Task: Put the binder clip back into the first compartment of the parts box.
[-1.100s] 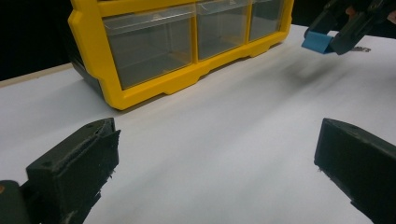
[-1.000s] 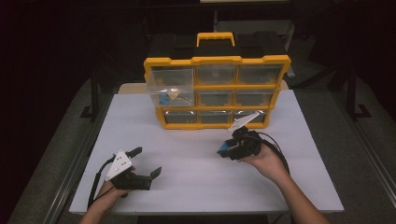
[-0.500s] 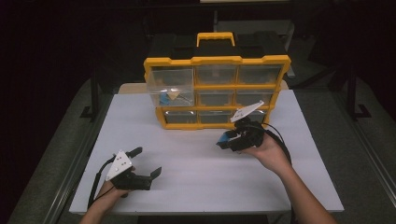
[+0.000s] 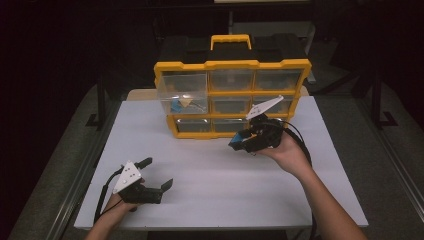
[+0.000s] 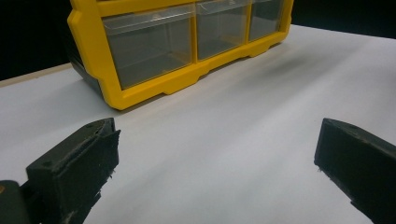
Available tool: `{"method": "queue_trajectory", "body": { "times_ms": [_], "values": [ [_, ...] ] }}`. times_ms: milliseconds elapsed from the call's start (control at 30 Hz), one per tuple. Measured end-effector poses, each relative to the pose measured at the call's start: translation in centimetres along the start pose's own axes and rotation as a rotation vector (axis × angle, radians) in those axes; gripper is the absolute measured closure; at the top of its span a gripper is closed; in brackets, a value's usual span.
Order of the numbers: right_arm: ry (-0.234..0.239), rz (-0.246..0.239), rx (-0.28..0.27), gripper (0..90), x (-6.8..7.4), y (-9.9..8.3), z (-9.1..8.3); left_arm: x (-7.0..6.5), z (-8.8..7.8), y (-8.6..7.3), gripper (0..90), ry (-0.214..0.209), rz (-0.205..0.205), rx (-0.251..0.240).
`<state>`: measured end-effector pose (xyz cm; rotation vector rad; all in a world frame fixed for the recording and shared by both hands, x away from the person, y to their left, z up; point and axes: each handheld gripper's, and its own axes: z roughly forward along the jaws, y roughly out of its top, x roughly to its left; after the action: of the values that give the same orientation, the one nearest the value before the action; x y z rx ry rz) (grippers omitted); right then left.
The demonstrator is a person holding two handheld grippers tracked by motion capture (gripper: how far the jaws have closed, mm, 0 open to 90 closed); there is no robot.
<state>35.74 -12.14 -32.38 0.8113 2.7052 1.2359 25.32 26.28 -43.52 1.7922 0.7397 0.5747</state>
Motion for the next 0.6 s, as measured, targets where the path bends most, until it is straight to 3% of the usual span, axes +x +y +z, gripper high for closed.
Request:
{"method": "queue_trajectory", "body": {
  "times_ms": [400,600],
  "values": [
    [0.013,-0.011,-0.014,49.2,0.1,2.3,-1.0,0.0,0.0,0.0,0.0,0.0,0.001,0.0],
    [0.021,-0.051,-0.022,49.2,-0.2,3.7,-1.7,0.0,0.0,0.0,0.0,0.0,0.005,0.002]
  ]
}}
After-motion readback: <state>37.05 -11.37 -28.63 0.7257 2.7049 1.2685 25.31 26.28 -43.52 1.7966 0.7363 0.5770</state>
